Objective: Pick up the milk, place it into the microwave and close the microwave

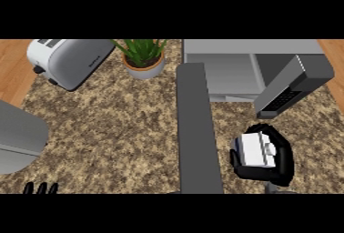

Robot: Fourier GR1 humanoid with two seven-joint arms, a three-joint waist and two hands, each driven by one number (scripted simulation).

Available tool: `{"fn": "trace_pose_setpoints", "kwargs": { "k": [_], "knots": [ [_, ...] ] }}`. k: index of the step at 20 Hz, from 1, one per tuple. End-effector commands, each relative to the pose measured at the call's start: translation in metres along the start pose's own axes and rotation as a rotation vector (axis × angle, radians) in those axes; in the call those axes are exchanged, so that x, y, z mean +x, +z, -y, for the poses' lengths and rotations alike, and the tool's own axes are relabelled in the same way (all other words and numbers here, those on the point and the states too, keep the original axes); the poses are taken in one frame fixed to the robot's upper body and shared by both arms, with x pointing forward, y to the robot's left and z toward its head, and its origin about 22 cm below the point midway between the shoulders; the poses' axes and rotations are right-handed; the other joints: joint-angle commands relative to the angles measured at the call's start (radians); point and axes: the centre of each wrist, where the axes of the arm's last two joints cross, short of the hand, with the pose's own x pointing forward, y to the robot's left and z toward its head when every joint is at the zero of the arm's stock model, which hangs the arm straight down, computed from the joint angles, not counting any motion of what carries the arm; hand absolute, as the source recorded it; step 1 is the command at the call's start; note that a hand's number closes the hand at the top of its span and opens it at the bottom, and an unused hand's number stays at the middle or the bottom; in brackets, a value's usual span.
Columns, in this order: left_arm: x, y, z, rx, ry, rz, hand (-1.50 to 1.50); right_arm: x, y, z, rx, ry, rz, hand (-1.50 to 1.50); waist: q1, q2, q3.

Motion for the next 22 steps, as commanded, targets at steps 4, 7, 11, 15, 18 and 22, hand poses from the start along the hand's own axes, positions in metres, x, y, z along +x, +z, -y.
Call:
{"fn": "trace_pose_setpoints", "kwargs": {
  "k": [4, 7, 11, 15, 18, 22],
  "knots": [
    [0.002, -0.018, -0.002, 0.016, -0.003, 0.011, -1.5, 0.008, -0.035, -0.036, 0.006, 0.084, -0.01, 1.5, 0.003, 0.002, 0.0],
    [0.009, 0.004, -0.013, 0.007, -0.02, 0.001, -1.5, -0.007, -0.05, -0.052, 0.01, 0.118, -0.02, 1.5, 0.01, 0.002, 0.001],
    [0.004, 0.003, -0.03, 0.006, -0.025, -0.014, -1.5, -0.031, -0.064, -0.064, -0.015, 0.213, -0.07, 1.5, 0.017, 0.005, 0.001],
    [-0.012, -0.006, -0.012, 0.001, -0.011, -0.018, -1.5, -0.038, -0.102, -0.071, -0.034, 0.227, -0.114, 1.5, 0.018, 0.006, 0.001],
    [-0.015, -0.012, -0.018, -0.002, -0.003, -0.009, -1.5, -0.058, -0.1, -0.067, -0.072, 0.216, -0.141, 1.5, 0.023, 0.009, 0.001],
    [0.002, 0.003, -0.018, -0.004, -0.004, -0.012, -1.5, -0.072, -0.11, -0.038, -0.066, 0.24, -0.157, 1.5, 0.032, 0.012, 0.002]
  ]
}}
